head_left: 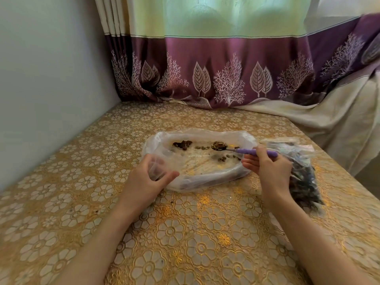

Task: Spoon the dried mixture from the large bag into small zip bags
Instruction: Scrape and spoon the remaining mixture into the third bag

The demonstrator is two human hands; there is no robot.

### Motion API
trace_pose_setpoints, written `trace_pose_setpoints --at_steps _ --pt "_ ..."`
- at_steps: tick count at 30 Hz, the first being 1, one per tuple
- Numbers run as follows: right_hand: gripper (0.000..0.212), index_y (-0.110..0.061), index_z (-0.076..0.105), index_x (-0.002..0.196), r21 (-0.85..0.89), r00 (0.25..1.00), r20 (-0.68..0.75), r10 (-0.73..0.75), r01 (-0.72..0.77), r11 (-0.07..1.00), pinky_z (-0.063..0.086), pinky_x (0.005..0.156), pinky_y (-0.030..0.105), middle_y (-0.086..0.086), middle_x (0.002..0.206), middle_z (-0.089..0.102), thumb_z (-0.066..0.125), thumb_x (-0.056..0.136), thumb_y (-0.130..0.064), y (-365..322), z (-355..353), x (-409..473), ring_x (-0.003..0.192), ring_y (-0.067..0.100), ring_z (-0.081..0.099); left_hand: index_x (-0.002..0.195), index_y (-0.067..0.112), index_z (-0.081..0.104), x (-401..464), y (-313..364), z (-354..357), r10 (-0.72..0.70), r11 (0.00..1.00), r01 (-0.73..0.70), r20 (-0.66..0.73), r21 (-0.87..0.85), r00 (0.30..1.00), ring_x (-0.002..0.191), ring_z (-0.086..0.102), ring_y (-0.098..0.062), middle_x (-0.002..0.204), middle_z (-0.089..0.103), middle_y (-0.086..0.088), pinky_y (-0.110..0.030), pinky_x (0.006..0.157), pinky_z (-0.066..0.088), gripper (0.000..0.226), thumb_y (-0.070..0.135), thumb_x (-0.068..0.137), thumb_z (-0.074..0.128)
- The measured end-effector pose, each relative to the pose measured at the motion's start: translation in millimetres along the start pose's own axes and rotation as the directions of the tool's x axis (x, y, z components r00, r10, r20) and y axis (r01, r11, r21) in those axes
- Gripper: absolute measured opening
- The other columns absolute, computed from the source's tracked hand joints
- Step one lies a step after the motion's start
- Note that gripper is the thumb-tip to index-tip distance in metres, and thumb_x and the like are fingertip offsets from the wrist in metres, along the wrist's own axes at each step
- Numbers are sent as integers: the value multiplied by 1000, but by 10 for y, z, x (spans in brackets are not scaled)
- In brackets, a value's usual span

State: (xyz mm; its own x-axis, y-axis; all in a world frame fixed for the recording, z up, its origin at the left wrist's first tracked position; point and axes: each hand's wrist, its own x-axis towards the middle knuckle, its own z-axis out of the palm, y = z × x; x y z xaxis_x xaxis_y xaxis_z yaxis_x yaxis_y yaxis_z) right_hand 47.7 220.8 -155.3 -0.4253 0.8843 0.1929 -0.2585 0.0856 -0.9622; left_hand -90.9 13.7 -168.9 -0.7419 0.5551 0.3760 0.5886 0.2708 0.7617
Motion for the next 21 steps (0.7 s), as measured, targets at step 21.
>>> trace_pose_setpoints --at_steps 21 --pt "12 -1 65 91 104 809 551 -206 178 979 55 55 23 11 72 71 54 92 -5 -675 444 -423 60 22 66 96 38 49 31 30 -42 -47 957 16 -99 -288 994 81 64 2 93 68 6 -6 63 45 46 56 58 69"
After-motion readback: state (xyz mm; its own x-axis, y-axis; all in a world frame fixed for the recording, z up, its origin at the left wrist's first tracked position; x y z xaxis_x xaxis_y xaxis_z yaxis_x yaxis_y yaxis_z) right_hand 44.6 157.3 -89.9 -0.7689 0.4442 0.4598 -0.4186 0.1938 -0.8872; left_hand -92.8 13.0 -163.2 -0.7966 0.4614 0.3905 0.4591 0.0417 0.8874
